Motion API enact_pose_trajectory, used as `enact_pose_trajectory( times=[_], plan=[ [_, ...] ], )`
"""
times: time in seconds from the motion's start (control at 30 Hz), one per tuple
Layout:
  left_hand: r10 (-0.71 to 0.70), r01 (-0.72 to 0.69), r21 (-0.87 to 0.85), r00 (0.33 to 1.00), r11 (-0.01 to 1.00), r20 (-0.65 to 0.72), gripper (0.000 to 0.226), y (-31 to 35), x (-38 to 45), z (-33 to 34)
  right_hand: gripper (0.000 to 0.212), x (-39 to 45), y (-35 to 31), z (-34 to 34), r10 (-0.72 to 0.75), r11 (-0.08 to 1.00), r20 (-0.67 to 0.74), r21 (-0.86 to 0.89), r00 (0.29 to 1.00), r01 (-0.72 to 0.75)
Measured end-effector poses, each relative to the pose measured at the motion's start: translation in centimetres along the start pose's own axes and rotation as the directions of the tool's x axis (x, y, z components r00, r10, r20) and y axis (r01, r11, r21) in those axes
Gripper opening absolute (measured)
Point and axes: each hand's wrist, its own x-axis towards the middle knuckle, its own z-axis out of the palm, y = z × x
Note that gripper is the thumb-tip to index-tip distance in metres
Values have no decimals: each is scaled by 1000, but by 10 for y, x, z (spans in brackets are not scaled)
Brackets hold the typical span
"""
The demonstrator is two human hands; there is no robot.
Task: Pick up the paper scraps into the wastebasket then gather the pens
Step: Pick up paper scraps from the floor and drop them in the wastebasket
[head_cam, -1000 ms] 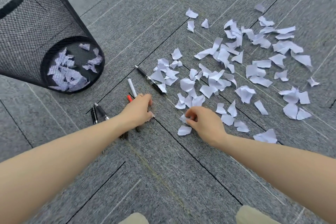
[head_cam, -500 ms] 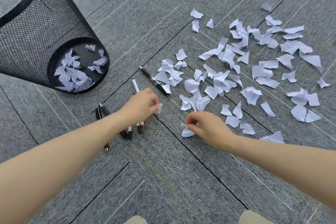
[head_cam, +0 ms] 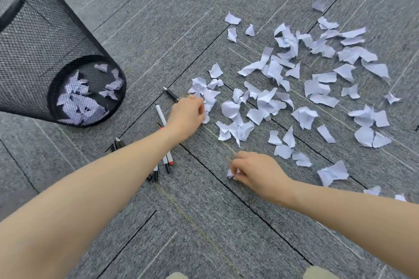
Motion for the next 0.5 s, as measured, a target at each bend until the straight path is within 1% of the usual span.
enact_pose_trajectory(
  times=[0.07, 0.17, 0.23, 0.27, 0.33, 0.37, 0.4, 0.43, 0.5],
  plan=[
    [-13, 14, 37, 1000, 999, -24, 8, 3, -2, 3, 14, 0, 1, -1, -9, 1000, 4, -7, 1000, 9],
    [-57, 57, -39, 998, 998, -2, 9, -2, -7, 9, 15, 1, 2, -4, -19, 1000, 9, 17, 1000, 19],
    [-87, 97, -162, 994, 982, 67, 15, -4, -9, 6, 16, 3, 0, -9, -6, 998, -24, 57, 1000, 8],
    [-98, 125, -267, 989, 956, 114, 20, -3, -10, 2, 17, 5, -1, -13, 20, 997, -58, 73, 998, -15],
    [-80, 175, -480, 974, 860, 212, 30, 7, -13, -8, 16, 14, 1, -24, 124, 986, -156, 130, 980, -104],
    [-38, 176, -529, 965, 830, 261, 33, 15, -14, -10, 15, 19, 5, -29, 185, 974, -199, 164, 962, -153],
    [10, 164, -540, 952, 826, 305, 36, 23, -16, -10, 15, 25, 10, -34, 233, 964, -224, 179, 946, -195],
    [43, 147, -515, 940, 844, 339, 39, 30, -18, -6, 15, 31, 16, -36, 263, 959, -226, 165, 938, -229],
    [63, 80, -383, 936, 920, 347, 42, 39, -24, 9, 14, 38, 27, -38, 280, 959, -178, 101, 944, -265]
  ],
)
